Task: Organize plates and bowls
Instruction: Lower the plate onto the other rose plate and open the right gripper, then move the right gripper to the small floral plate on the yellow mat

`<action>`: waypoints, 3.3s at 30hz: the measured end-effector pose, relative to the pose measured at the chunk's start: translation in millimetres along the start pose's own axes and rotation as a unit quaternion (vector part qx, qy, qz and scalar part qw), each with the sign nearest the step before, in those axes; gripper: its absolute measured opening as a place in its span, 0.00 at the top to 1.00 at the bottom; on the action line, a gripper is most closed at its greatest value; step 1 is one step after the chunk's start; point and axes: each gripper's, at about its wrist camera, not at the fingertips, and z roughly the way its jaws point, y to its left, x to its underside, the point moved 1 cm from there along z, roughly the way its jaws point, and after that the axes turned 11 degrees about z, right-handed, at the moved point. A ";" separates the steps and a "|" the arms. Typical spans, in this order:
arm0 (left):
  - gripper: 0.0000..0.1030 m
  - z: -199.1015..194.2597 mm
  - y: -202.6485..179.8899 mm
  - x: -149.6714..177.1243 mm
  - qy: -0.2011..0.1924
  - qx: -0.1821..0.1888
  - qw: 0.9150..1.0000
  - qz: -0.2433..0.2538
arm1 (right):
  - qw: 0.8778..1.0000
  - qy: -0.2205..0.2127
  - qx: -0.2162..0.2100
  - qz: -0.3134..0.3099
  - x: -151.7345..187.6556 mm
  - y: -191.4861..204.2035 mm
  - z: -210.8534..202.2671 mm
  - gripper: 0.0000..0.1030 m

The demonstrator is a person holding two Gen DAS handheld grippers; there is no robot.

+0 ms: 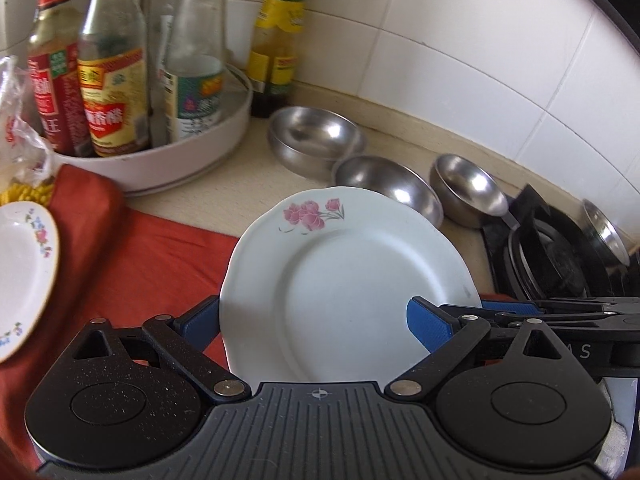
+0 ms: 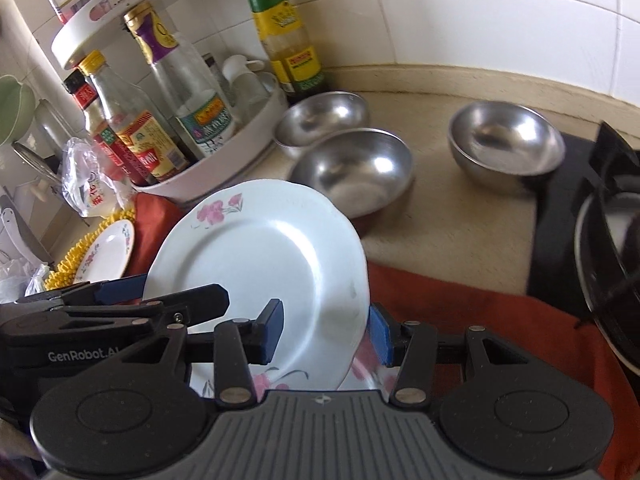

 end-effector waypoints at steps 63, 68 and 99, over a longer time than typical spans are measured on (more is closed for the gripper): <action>0.01 -48.0 77.6 36.6 -0.004 -0.121 0.993 -0.001 | 0.988 -0.100 0.006 -0.117 35.8 54.8 -15.3 0.56; 0.01 -61.9 144.3 45.6 0.003 -0.172 0.984 -0.053 | 0.987 -0.073 -0.033 -0.138 29.9 102.5 18.3 0.56; 0.03 -38.9 289.6 67.6 0.051 -0.147 0.980 -0.125 | 0.981 0.049 -0.077 -0.170 29.6 255.8 169.2 0.56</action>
